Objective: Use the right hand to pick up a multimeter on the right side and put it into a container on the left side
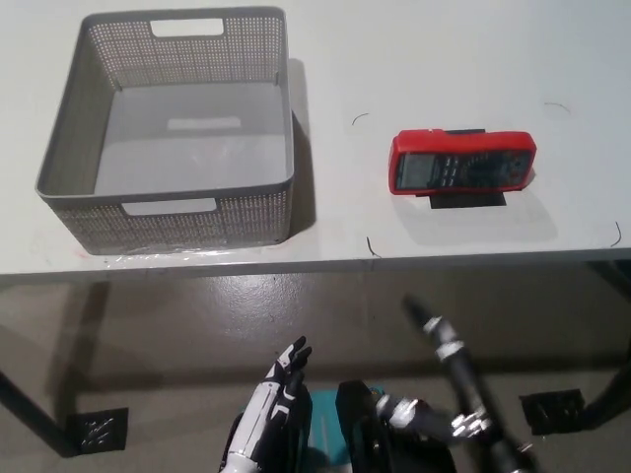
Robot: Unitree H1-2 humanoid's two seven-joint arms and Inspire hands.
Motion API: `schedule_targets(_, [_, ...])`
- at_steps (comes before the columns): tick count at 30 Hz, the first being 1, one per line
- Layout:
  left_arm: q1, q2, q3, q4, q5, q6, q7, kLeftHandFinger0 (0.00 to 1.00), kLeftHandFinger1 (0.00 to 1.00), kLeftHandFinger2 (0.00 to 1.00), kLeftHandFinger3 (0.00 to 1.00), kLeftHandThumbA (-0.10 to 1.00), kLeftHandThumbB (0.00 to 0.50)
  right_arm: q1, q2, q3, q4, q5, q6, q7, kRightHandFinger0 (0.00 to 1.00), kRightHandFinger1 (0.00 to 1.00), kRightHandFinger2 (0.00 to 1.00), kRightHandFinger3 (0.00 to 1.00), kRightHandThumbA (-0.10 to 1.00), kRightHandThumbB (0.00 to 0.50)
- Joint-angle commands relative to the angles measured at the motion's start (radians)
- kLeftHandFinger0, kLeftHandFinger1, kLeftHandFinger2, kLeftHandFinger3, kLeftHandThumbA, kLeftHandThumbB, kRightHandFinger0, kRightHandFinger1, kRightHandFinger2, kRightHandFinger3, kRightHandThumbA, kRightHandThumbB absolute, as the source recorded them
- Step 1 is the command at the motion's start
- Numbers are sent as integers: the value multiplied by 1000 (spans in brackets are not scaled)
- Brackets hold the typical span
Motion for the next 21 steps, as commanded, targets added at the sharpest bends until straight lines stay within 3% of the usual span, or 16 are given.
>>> schedule_targets(1, [-12,9,-2,-26,17,-60,23,1000,1000,1000,1000,1000,439,-71,-49,-62,-194,-101,46,-14,1000,1000,1000,1000,1000,306])
schedule_targets(6, [-13,7,-5,-16,14,-60,26,1000,1000,1000,1000,1000,445,-255,-220,-124,-435,-140,324,165,1000,1000,1000,1000,1000,425])
schedule_targets(15, [-4,9,-9,-16,16,-60,27,1000,1000,1000,1000,1000,433,-629,-406,-54,-356,-287,545,379,1000,1000,1000,1000,1000,415])
schedule_targets(17, [-1,11,-13,-16,16,-60,31,1000,1000,1000,1000,1000,431,-731,-443,-5,-275,-316,574,451,1000,1000,1000,1000,1000,379])
schedule_targets(21, [12,11,-16,-26,17,-60,23,1000,1000,1000,1000,1000,418,-906,-454,109,-92,-370,657,571,1000,1000,1000,1000,1000,402])
